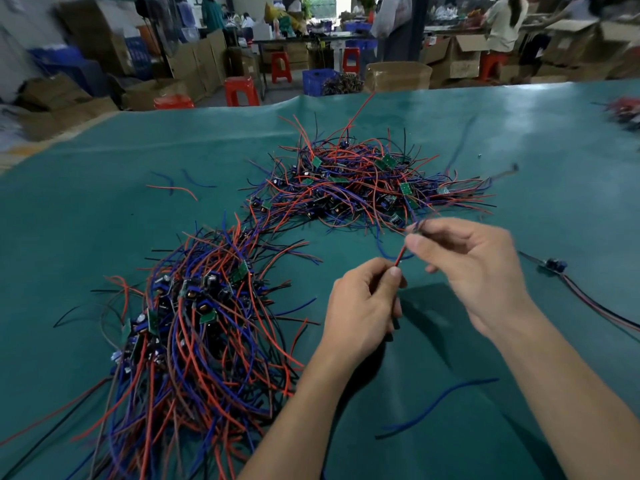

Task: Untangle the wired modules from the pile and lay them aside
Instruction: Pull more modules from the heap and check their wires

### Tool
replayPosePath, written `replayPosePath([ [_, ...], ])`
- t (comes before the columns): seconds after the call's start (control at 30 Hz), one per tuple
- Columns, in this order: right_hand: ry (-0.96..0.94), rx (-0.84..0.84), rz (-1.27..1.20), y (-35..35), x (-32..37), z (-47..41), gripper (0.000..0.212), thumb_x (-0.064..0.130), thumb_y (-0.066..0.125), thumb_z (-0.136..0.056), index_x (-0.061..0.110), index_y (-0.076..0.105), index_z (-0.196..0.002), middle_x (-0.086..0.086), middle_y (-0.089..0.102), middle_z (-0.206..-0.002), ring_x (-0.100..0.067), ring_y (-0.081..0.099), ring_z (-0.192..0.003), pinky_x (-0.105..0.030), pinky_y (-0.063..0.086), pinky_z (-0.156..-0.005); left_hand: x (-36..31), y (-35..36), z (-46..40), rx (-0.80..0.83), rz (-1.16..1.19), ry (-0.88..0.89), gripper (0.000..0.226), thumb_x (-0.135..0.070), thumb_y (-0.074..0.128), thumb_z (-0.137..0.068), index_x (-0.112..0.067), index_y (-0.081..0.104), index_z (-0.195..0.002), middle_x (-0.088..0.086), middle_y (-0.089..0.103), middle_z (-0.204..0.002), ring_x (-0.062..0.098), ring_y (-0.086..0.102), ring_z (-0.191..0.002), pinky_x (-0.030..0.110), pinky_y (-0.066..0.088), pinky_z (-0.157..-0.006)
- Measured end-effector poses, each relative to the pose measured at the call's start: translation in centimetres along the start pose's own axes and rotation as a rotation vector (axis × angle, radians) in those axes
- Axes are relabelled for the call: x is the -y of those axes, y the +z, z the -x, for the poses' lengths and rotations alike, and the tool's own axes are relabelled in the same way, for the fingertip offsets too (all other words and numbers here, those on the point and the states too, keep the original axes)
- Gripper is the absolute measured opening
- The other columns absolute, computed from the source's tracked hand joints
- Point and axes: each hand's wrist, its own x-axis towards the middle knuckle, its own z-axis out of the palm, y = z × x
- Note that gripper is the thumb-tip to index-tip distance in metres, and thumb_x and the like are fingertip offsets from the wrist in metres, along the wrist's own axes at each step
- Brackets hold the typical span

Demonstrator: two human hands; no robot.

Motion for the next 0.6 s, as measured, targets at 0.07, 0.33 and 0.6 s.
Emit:
replayPosePath([
  [0.07,-0.113,-0.074,-0.019,-0.3,1.6,-0.7,0.017,0.010,0.081,-0.084,0.026,0.078,-0.079,0.002,0.077,-0.084,-0.010,0.063,-0.072,-0.025,0.051,-0.059,-0.2,0.0,0.2,0.023,0.015,0.000,0.025,-0.018,0.047,-0.103,-0.013,0.059,-0.082,0.001,0.058,-0.057,0.017,0.049,-0.042,0.026,0.046,-0.047],
  [0.33,-0.414,0.062,-0.075,5.4,14.5,-2.9,0.008,0.024,0.080,-0.085,0.023,0.078,-0.077,0.002,0.075,-0.071,-0.010,0.064,-0.058,-0.027,0.051,-0.051,-0.4,0.2,0.3,-0.077,0.000,-0.024,0.026,-0.022,0.047,-0.103,-0.017,0.059,-0.080,0.000,0.060,-0.057,0.018,0.051,-0.039,0.023,0.043,-0.047],
  [0.6,-0.178,0.806,0.818,12.9,10.6,-5.7,0.043,0.050,0.072,-0.089,0.008,0.074,-0.080,-0.009,0.069,-0.069,-0.024,0.068,-0.067,-0.028,0.056,-0.067,-0.5,0.0,0.3,-0.074,-0.011,-0.039,0.023,-0.012,0.047,-0.097,-0.015,0.057,-0.076,0.000,0.059,-0.050,0.016,0.051,-0.037,0.020,0.042,-0.046],
])
